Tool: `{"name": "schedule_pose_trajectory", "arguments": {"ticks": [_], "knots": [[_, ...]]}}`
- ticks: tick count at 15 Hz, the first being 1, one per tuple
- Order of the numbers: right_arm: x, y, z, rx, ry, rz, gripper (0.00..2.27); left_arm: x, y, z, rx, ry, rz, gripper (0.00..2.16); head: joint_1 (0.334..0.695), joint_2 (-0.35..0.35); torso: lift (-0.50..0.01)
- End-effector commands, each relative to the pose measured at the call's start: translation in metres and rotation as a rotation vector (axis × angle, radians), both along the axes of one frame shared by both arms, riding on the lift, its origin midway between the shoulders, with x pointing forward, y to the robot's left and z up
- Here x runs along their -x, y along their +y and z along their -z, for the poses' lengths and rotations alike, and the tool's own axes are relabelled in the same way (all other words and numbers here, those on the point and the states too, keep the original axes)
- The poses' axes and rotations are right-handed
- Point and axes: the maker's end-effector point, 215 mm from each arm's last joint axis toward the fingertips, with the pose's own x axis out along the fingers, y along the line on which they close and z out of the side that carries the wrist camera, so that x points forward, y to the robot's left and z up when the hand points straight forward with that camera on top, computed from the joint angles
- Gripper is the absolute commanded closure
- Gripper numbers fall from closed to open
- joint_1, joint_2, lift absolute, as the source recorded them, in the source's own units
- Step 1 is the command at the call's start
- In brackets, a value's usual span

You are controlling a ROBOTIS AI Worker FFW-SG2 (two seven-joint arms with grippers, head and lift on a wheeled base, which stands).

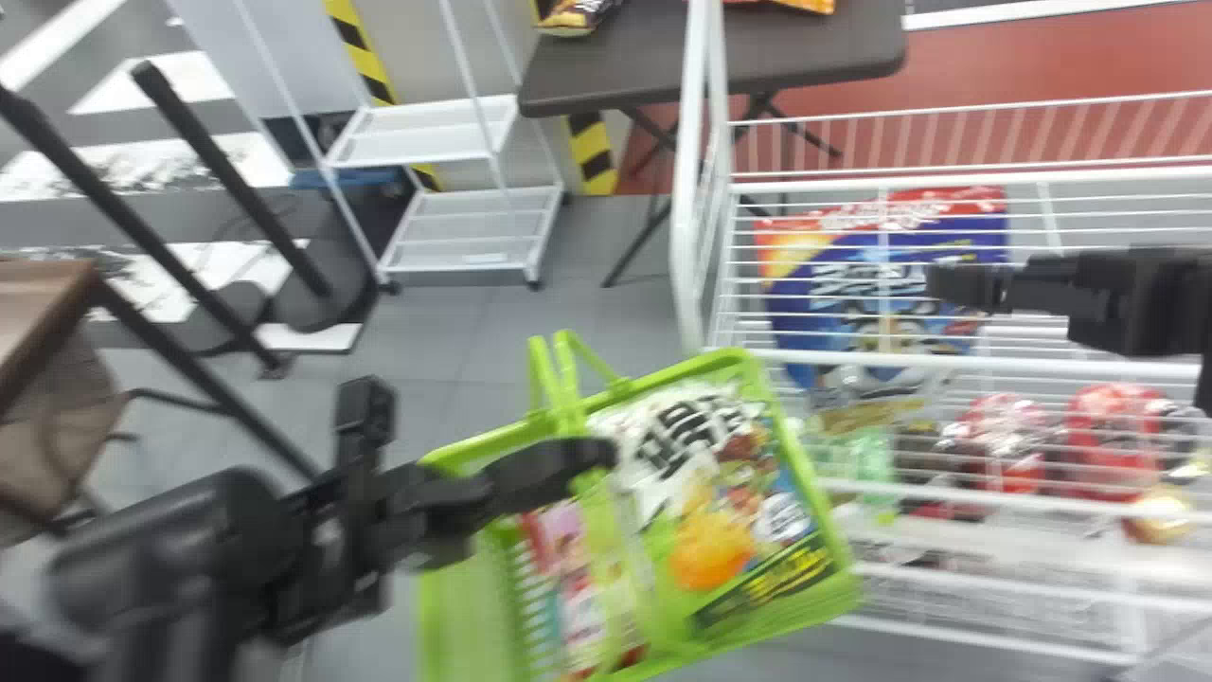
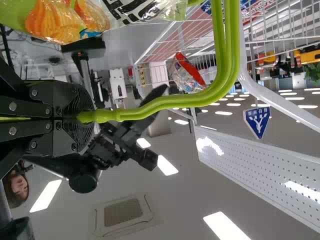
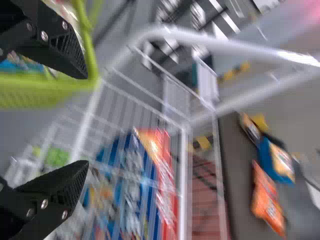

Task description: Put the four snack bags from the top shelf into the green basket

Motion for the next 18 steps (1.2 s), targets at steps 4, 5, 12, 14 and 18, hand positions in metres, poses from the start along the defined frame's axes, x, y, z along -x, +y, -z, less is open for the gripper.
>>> {"name": "schedule_pose_trajectory", "arguments": {"ticks": [4,5,12,14,18], "knots": [[-0.073,-0.157,0.013,0.262,-0.103,0.332,0.06,0.001,0.001,-0.002,0.014,0.001,-0.001,2.15,0.695,-0.019,0.000],[-0.082,-0.186,0.020,0.311,-0.103,0.383,0.06,0.000,0.003,-0.001,0.016,0.005,-0.005,2.15,0.695,-0.052,0.000],[-0.123,-0.292,0.034,0.484,-0.141,0.514,0.07,0.001,0.008,0.006,0.029,0.031,-0.020,2.15,0.695,-0.213,0.000],[-0.136,-0.306,0.039,0.504,-0.143,0.528,0.07,0.001,0.008,0.007,0.030,0.032,-0.020,2.15,0.695,-0.234,0.000],[-0.167,-0.303,0.049,0.519,-0.180,0.502,0.06,0.001,0.009,0.010,0.031,0.043,-0.023,2.15,0.695,-0.258,0.000]]}}
